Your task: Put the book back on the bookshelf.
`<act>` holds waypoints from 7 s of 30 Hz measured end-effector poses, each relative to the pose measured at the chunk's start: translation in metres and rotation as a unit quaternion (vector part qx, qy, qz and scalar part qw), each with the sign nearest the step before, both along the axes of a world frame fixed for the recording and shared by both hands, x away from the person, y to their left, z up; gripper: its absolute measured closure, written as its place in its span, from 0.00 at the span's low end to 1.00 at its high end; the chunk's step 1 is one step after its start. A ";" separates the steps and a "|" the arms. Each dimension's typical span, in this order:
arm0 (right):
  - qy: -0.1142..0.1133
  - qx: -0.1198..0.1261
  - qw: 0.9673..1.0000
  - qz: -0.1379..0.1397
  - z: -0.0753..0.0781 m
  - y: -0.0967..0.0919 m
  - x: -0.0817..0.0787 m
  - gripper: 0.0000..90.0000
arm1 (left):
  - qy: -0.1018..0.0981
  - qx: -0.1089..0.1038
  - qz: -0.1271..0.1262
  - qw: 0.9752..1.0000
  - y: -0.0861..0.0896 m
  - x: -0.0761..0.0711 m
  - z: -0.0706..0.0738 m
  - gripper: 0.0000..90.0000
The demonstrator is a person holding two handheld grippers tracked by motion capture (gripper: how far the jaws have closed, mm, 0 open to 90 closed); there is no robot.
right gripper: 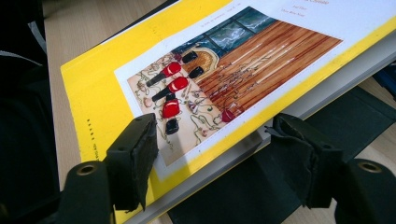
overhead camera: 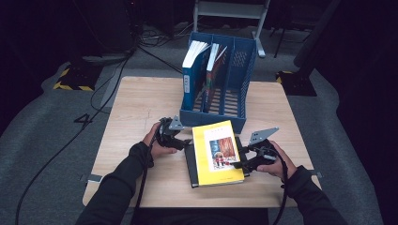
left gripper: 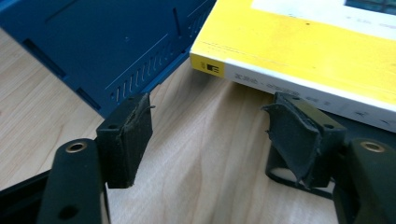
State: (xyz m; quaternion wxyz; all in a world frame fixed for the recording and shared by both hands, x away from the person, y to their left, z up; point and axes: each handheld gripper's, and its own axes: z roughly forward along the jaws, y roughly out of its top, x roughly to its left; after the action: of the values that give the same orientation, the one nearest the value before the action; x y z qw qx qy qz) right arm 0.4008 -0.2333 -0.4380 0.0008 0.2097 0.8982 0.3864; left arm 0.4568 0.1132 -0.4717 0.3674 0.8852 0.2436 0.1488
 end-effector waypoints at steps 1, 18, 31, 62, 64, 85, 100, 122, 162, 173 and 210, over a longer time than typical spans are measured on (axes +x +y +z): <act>0.000 0.000 1.000 0.000 0.000 0.000 0.000 0.37 | 0.000 0.008 -0.001 1.000 -0.003 0.002 -0.001 0.35; -0.004 0.031 0.999 0.013 0.000 0.003 0.004 0.44 | 0.017 0.011 -0.032 0.999 -0.014 0.021 -0.012 0.60; -0.015 0.067 0.998 0.016 0.004 0.017 0.014 0.68 | -0.002 -0.030 -0.051 0.998 -0.006 0.016 0.005 0.73; -0.129 0.118 0.985 -0.008 0.043 0.019 0.003 0.86 | -0.049 -0.142 -0.084 0.985 -0.004 -0.006 0.090 0.97; -0.141 0.121 0.982 -0.015 0.044 0.020 0.002 0.88 | -0.053 -0.144 -0.086 0.984 -0.006 -0.008 0.095 0.98; -0.218 0.143 0.965 -0.009 0.039 0.006 -0.034 0.94 | -0.087 -0.163 -0.093 0.978 -0.014 -0.051 0.119 0.78; -0.228 0.141 0.963 0.004 0.037 0.001 -0.047 0.94 | -0.101 -0.120 -0.073 0.985 -0.001 -0.079 0.113 0.54; -0.235 0.139 0.962 0.020 0.035 -0.001 -0.060 0.93 | -0.065 -0.135 -0.120 0.981 -0.041 -0.100 0.093 0.39; -0.250 0.134 0.958 -0.044 0.034 -0.025 -0.056 0.81 | -0.077 -0.147 -0.171 0.971 -0.076 -0.090 0.142 0.77; -0.236 0.120 0.962 -0.061 0.028 -0.042 -0.053 0.53 | -0.064 -0.158 -0.164 0.972 -0.074 -0.084 0.141 0.83; -0.166 0.055 0.968 -0.178 -0.011 -0.095 -0.017 0.40 | -0.101 -0.197 0.041 0.974 -0.050 -0.006 0.210 0.83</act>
State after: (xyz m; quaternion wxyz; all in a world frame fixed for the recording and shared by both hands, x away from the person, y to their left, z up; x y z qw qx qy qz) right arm 0.3840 -0.3279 -0.4494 0.2070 0.2987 0.8113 0.4579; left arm 0.4508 0.0629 -0.2619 0.5508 0.7653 0.2655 0.2011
